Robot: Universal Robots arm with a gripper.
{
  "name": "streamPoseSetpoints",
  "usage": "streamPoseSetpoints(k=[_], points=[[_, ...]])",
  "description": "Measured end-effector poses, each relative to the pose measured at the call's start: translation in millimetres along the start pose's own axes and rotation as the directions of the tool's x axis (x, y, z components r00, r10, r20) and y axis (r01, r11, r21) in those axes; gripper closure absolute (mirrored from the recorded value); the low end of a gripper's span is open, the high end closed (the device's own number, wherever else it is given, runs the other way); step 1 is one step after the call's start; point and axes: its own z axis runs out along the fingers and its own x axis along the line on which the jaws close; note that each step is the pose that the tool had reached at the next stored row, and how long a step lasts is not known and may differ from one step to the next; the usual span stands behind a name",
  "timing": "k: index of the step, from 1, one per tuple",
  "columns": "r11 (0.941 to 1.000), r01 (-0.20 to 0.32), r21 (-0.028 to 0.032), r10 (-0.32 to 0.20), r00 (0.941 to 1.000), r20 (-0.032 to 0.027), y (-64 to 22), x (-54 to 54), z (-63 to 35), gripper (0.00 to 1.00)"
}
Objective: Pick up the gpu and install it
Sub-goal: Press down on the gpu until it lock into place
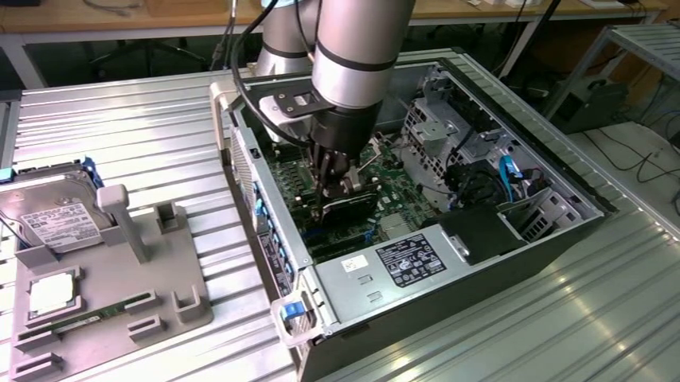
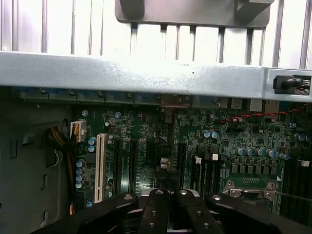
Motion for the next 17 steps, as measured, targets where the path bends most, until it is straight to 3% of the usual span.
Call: streamPoseSetpoints(k=[9, 17], points=[[1.0000, -0.002, -0.0003, 0.002, 1.0000, -0.0006, 11.0, -5.2, 5.8, 0.89], [1.0000, -0.002, -0.0004, 0.002, 1.0000, -0.0007, 14.8, -5.9, 10.5, 0.89]])
